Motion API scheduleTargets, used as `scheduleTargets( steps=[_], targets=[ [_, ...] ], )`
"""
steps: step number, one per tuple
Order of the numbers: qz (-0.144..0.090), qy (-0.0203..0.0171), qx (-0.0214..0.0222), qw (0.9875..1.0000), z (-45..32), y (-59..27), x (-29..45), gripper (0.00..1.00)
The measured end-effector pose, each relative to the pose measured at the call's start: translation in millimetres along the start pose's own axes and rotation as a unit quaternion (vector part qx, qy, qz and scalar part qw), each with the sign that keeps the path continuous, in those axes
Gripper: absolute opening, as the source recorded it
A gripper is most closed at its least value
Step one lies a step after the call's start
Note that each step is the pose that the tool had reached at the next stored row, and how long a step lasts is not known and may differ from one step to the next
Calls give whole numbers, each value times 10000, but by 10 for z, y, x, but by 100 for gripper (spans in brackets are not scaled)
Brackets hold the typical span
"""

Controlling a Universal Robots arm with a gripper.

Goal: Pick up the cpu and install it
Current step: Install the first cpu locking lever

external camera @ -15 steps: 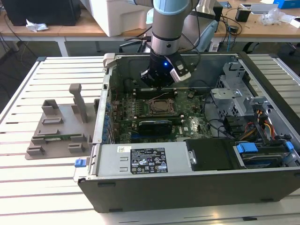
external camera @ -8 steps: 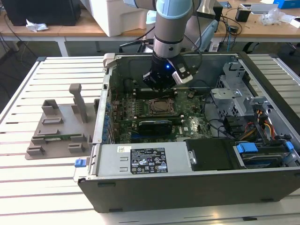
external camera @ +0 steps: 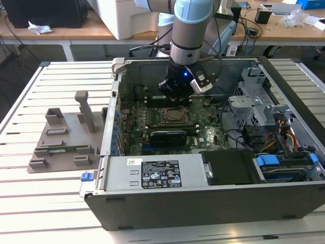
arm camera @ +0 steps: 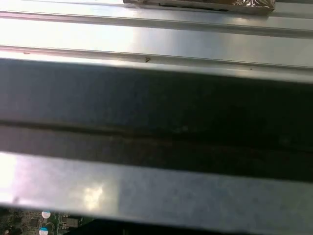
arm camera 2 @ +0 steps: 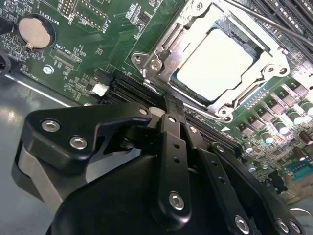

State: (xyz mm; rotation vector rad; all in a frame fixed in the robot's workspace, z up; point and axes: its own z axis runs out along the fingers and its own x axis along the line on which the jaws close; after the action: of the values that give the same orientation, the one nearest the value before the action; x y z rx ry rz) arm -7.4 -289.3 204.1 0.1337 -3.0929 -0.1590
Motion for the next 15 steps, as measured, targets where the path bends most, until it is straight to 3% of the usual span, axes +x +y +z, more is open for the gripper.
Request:
scheduleTargets(
  steps=[9, 15],
  targets=[
    [0, -1, 0, 10000, 22, -15, -5, 11],
    [0, -3, 7, 10000, -9, -16, -4, 11]
  ],
)
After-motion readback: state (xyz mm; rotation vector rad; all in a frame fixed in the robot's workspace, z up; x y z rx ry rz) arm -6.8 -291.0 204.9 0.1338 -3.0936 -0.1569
